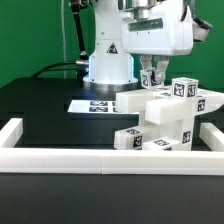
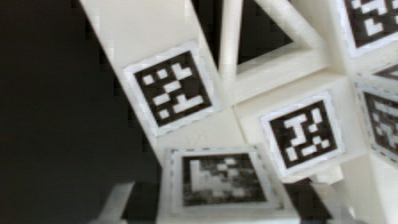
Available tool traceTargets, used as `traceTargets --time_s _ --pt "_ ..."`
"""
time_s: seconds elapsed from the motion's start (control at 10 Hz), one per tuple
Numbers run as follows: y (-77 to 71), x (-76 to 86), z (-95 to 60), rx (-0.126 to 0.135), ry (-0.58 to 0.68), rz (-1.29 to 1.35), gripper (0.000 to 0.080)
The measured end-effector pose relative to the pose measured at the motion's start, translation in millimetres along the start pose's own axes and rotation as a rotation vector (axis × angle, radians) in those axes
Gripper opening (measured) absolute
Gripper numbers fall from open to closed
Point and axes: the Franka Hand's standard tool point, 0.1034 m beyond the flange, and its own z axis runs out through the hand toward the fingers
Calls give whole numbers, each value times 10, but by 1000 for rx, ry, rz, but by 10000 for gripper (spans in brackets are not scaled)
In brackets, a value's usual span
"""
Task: Assemble chair
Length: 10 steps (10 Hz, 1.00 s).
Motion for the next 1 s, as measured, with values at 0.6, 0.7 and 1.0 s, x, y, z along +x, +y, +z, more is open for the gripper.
traceTargets --time_s 0.6,0.7,1.0 --pt "0 -64 37 5 -33 455 283" --pt "8 -74 61 2 -40 537 283" --pt "5 -83 80 3 -65 759 276"
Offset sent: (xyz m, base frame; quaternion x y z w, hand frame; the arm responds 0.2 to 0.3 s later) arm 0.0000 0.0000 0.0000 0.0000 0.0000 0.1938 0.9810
